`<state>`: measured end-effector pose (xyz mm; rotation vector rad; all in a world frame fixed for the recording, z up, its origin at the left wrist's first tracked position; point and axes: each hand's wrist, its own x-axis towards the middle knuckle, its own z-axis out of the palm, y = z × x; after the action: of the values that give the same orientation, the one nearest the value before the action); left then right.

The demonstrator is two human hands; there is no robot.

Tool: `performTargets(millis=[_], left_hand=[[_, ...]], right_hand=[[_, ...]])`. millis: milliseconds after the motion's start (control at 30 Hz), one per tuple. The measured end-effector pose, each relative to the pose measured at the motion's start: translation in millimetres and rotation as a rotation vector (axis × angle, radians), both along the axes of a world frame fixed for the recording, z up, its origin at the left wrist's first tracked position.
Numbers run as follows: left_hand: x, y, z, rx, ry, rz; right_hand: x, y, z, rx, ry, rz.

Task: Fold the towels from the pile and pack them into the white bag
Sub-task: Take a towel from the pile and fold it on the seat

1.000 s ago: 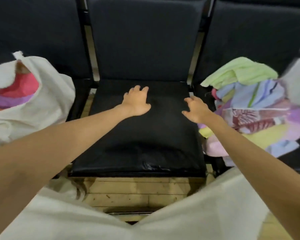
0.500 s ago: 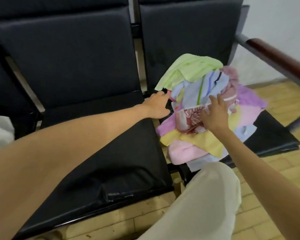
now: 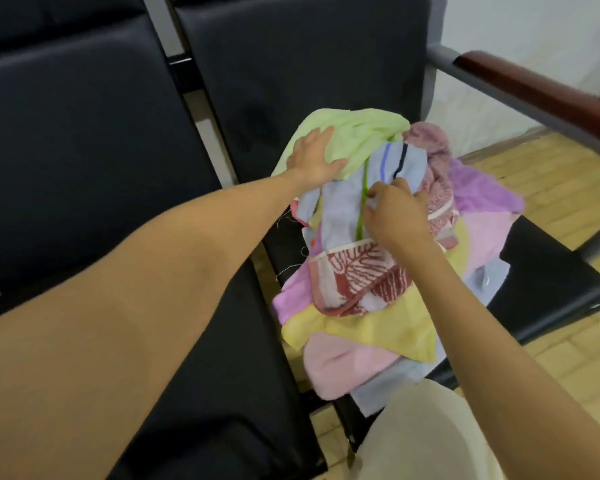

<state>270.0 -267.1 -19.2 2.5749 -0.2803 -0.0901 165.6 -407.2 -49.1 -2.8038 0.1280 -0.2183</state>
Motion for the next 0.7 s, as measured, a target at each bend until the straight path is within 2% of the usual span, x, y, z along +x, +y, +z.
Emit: performTargets(millis=[167,267,433,567,700], left_hand=[[28,-28,-13,-0.206,0.193,0.026],[30,-30,-23,-0.216,0.104,0.146],[9,-8,3,-0.505,-0.057,0.199],[-35,26,53,-0.755,0.104,0.132],[-92,69,101,-1.147,0.305,0.093]], right_hand=[[-3,3,-12,-0.026,-0.039,-0.001],[-1,4,-15,-0.025,-0.046,-0.011],[-3,3,-11,-0.006,0.0,-0.019],[-15,3,6,0.001,0.105,-0.011],[-34,17,40,0.129,0.188,-0.025]])
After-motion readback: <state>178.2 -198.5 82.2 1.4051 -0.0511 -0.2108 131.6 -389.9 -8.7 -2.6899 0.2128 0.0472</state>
